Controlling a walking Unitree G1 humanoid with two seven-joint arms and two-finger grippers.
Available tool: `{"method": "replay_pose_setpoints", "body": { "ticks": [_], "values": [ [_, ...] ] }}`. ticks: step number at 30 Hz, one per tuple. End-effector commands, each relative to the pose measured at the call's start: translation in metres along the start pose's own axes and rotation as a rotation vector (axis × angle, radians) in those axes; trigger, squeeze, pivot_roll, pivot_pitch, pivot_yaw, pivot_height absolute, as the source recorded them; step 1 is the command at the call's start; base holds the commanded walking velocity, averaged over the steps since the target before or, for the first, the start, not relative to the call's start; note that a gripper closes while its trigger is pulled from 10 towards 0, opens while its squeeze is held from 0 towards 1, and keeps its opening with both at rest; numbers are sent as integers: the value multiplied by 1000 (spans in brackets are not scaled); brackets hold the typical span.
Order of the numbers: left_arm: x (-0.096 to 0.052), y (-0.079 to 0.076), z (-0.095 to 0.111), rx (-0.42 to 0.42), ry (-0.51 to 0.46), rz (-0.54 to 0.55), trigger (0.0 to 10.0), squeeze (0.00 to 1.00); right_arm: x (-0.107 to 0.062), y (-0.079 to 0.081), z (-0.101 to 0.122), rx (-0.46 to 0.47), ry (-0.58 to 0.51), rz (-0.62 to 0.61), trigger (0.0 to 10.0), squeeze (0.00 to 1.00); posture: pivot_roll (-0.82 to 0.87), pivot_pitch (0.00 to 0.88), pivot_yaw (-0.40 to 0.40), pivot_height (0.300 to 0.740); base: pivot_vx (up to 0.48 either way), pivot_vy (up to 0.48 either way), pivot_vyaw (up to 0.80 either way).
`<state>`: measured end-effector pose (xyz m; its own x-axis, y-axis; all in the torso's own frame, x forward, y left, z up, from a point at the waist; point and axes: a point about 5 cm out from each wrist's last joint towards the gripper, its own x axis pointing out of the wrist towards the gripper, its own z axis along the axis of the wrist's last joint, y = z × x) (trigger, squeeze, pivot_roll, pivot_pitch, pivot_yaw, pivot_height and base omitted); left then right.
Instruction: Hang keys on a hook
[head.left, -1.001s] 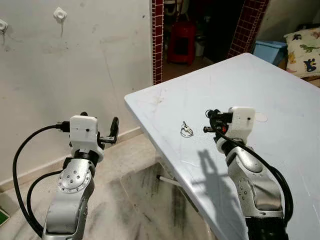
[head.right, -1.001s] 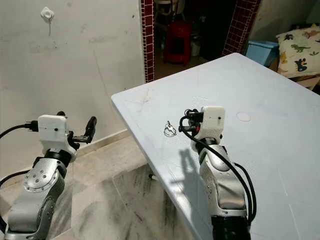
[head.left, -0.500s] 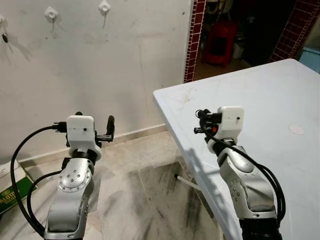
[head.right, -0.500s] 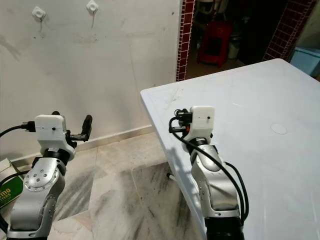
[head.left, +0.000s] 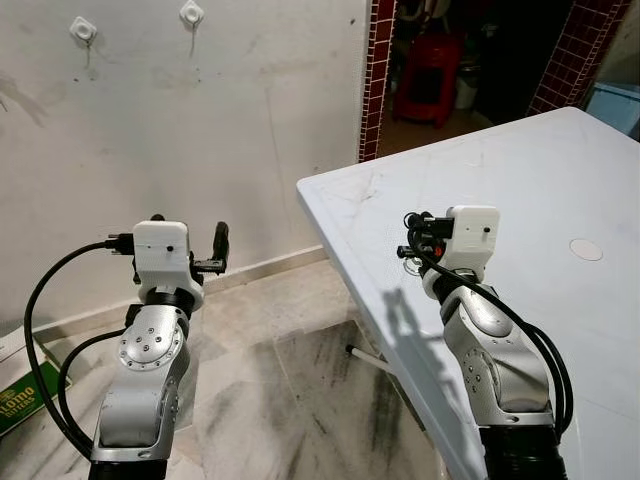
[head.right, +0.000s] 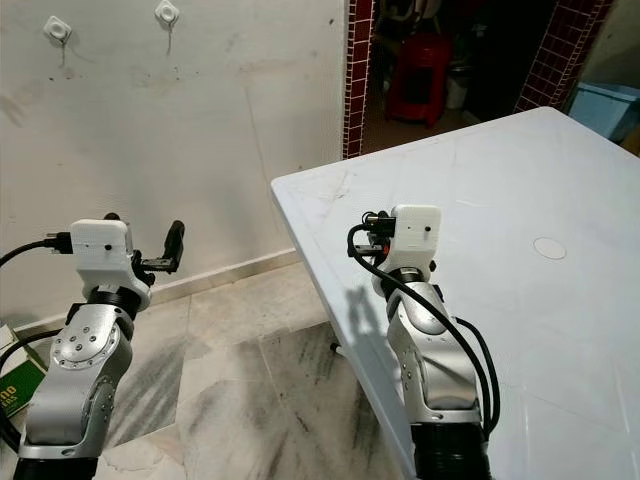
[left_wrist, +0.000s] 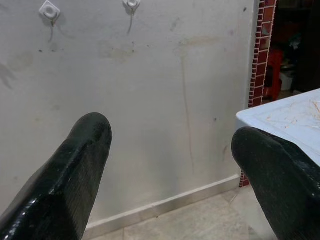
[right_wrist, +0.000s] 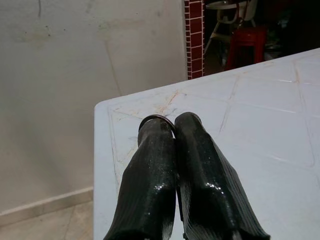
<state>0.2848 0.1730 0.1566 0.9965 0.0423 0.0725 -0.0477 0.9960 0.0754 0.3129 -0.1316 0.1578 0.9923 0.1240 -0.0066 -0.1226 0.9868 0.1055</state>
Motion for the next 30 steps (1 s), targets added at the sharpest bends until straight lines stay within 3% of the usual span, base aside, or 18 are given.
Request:
{"method": "replay_pose_setpoints", "body": {
  "ticks": [1, 15, 30],
  "values": [
    [2, 2, 0, -1, 7, 1, 10000, 0, 3, 2, 4, 10, -16, 2, 10000, 0, 14, 0, 37, 740, 0, 315, 0],
    [1, 4, 1, 7, 14, -4, 10000, 0, 4, 10, -8, 0, 21, 29, 10000, 0, 32, 0, 35, 740, 0, 368, 0],
    [3, 0, 1, 6, 22, -21, 10000, 0, 4, 5, -8, -8, 20, 5, 10000, 0, 23, 0, 41, 740, 0, 463, 0]
  ]
}}
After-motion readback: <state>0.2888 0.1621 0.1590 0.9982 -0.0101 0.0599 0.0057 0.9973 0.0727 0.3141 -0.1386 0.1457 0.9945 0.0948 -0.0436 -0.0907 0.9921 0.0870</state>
